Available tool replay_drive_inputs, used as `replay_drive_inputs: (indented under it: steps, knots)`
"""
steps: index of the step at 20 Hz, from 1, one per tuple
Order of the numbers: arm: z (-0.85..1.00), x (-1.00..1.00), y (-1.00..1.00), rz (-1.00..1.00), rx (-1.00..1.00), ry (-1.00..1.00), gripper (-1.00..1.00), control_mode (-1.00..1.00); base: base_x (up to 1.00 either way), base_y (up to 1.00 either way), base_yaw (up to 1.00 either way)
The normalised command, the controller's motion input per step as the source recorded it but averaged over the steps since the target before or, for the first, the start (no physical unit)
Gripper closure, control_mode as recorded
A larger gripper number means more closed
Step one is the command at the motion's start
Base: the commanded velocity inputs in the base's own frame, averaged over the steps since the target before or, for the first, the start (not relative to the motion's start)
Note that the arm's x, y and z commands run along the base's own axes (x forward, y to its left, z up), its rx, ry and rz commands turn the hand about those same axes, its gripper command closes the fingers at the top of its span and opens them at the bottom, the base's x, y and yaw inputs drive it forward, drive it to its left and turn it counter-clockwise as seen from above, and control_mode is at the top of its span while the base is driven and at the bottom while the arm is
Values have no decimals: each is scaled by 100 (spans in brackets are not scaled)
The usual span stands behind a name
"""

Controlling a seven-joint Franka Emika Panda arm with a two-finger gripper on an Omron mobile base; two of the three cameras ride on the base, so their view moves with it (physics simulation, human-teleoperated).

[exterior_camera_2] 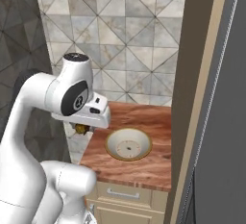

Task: Take the lemon, kiwi, and sweet potato from the freezer and place them in the bowl on the counter.

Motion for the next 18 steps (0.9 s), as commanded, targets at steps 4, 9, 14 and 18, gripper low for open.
replay_drive_inputs:
  steps: [4, 9, 14, 18]
  knots:
    - [-63, 69, -18, 0, 0, 21, 100, -100, 0, 0, 0]
    - [-71, 65, -35, 0, 0, 2, 100, -100, 0, 0, 0]
    - [-69, 63, -18, 1, 0, 0, 100, -100, 0, 0, 0]
    - [-60, 59, -14, 0, 0, -2, 100, -100, 0, 0, 0]
